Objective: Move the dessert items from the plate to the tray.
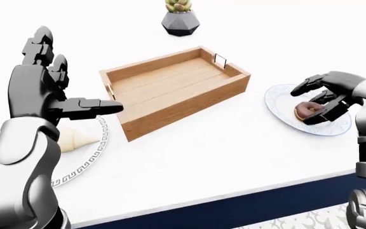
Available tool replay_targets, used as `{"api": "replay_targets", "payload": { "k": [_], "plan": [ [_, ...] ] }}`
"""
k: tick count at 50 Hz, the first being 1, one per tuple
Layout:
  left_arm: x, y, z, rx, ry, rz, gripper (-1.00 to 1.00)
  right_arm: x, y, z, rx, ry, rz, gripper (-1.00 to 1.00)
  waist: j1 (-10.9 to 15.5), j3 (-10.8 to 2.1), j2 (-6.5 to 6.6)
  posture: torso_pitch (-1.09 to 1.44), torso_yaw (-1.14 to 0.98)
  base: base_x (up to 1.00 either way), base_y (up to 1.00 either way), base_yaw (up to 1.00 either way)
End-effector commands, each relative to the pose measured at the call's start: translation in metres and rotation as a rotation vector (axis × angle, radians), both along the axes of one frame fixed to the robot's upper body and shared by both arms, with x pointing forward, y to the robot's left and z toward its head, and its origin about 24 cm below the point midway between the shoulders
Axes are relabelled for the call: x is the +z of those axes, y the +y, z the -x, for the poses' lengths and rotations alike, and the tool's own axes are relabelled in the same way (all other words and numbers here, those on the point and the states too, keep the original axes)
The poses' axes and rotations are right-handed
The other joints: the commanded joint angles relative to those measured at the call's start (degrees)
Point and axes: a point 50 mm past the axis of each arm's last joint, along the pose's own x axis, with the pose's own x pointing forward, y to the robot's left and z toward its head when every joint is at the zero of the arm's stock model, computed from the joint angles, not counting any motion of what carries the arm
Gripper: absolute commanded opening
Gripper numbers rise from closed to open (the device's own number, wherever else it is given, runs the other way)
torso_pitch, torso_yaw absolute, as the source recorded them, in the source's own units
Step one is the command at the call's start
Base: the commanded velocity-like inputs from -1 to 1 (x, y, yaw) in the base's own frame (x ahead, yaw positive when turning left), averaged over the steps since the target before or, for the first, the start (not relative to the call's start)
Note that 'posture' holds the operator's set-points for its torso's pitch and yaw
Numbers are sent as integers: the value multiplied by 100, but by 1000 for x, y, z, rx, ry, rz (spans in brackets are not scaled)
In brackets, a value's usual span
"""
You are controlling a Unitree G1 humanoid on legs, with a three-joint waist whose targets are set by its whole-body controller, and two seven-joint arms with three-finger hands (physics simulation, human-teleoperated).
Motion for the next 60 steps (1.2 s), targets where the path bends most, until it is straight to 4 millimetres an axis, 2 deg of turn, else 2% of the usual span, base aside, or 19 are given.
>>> {"api": "replay_targets", "payload": {
  "k": [1,6,16,31,35,36,41,42,45,52,53,56,60],
  "plan": [
    [15,0,6,6,-83,-23,100,14,-1,-1,-1,-62,33,21,7,-119,0,0,0,0,0,0],
    [17,0,7,8,-86,-25,100,11,0,-5,3,-73,51,16,0,-117,-5,0,0,0,0,0],
    [19,3,11,18,-90,-28,100,7,0,-10,-5,-94,78,-7,2,-106,-12,0,0,0,0,0],
    [16,3,11,19,-84,-25,100,40,5,-19,7,-193,74,-54,16,-111,37,0,0,0,0,0],
    [16,4,11,20,-84,-23,100,50,8,-19,22,-209,83,-77,21,-113,49,0,0,0,0,0],
    [17,3,11,19,-84,-22,100,55,9,-19,11,-228,72,-100,18,-115,52,0,0,0,0,0],
    [19,3,10,21,-86,-21,100,67,12,-20,26,-246,79,-100,17,-118,62,0,0,0,0,0],
    [19,3,10,22,-83,-23,100,75,14,-21,34,-259,83,-100,16,-118,63,0,0,0,0,0],
    [22,3,11,22,-88,-19,100,92,24,-25,63,-289,62,-100,6,-117,75,0,0,0,0,0],
    [23,3,12,21,-90,-17,100,141,67,-44,179,-352,19,-100,-38,-86,152,0,0,0,0,0],
    [23,3,12,21,-90,-17,100,144,71,-46,190,-359,11,-100,-45,-84,164,0,0,0,0,0],
    [23,3,12,16,-90,-21,100,157,100,-56,266,-374,5,-100,-57,-73,191,0,0,0,0,0],
    [25,3,16,16,-93,-27,100,161,136,-66,346,-390,-25,-100,-78,-52,223,0,0,0,0,0]
  ]
}}
